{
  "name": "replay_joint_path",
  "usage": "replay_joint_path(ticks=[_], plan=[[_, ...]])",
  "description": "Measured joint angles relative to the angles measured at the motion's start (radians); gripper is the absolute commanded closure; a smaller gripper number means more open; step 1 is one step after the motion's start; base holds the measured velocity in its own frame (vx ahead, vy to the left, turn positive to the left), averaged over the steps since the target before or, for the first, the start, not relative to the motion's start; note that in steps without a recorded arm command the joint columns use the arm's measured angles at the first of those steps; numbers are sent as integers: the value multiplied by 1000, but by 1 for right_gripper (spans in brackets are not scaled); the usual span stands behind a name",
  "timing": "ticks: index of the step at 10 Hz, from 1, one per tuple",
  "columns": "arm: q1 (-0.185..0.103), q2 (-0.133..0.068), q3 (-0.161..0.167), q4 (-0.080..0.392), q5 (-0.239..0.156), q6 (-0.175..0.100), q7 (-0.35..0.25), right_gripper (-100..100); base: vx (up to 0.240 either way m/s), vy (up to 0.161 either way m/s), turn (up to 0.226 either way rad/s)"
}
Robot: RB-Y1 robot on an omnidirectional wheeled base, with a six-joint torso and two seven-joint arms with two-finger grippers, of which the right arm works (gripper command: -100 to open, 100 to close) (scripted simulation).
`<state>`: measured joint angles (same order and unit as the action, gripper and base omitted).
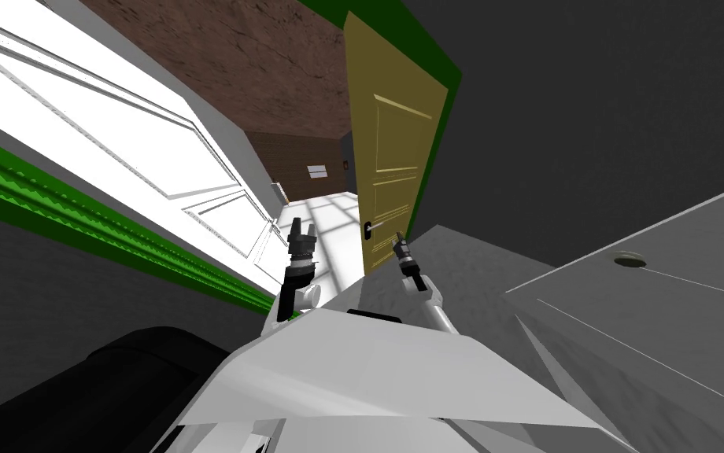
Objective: Push the door open
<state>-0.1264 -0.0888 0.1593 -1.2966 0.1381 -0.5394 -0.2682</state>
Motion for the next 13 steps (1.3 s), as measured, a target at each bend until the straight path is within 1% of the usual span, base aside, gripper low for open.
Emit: replay_joint_path(ticks=[1, 2, 3, 4, 5, 6, 7, 8, 11, 12, 13], plan=[[-15, -3, 6, 30, 7, 1, -11, -100, 70, -89, 99], [-39, -5, 15, 60, 17, 3, -28, -100, 53, -62, 46], [-50, -7, 19, 80, 21, 4, -38, -100, 43, -46, 63], [-72, -6, 23, 118, 29, 0, -47, -100, 57, -74, 100], [-91, -9, 32, 147, 38, -1, -62, -100, 42, -59, 36], [-106, -9, 35, 171, 42, -1, -71, -100, 41, -48, 56], [-119, -5, 40, 211, 50, -12, -77, -100, 66, -77, 89], [-138, -3, 48, 244, 60, -14, -88, -100, 67, -84, 94], [-214, 0, 70, 358, 89, -13, -129, -100, 67, -92, 89], [-227, -6, 81, 375, 99, -6, -147, -100, 51, -53, 28], [-239, -7, 84, 397, 102, -6, -157, -100, 46, -43, 48]])
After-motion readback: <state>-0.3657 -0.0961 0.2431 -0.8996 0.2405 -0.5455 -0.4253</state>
